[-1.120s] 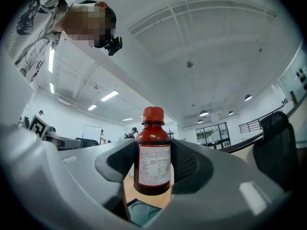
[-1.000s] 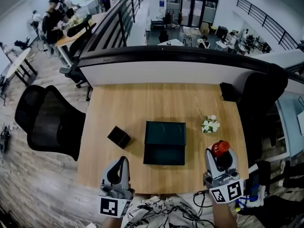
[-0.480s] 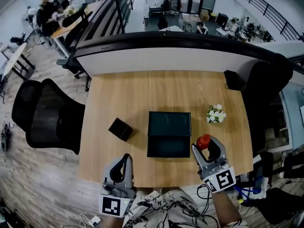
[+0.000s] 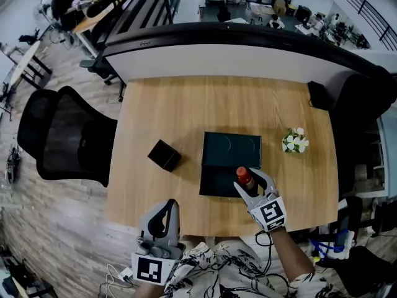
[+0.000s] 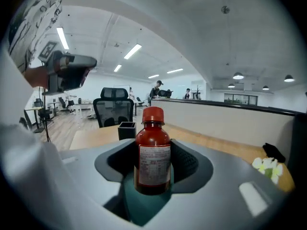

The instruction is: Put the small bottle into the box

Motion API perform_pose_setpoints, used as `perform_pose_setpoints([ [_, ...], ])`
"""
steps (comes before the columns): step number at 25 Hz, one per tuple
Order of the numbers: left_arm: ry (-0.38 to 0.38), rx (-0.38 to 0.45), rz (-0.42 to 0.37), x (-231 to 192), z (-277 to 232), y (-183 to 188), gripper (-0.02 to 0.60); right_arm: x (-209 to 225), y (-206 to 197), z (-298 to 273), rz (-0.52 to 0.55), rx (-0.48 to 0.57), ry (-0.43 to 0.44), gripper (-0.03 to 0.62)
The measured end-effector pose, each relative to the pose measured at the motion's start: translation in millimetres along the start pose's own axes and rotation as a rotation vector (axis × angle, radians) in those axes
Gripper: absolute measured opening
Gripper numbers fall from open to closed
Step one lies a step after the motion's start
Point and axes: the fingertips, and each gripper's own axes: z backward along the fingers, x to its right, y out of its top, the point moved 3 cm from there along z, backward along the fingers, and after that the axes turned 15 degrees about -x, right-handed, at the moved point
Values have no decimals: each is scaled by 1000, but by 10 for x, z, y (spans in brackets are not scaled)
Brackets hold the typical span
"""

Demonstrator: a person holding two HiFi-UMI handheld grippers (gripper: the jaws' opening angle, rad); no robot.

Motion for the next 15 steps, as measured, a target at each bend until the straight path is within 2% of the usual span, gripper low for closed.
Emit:
perform_pose_setpoints([
  [9,17,-25,17,3,-19,-94,2,-134,-679,-658,71,-318,113,229],
  [15,10,-34,25,49,-68,-120,2,-135,-904,-885,113,-478,150,229],
])
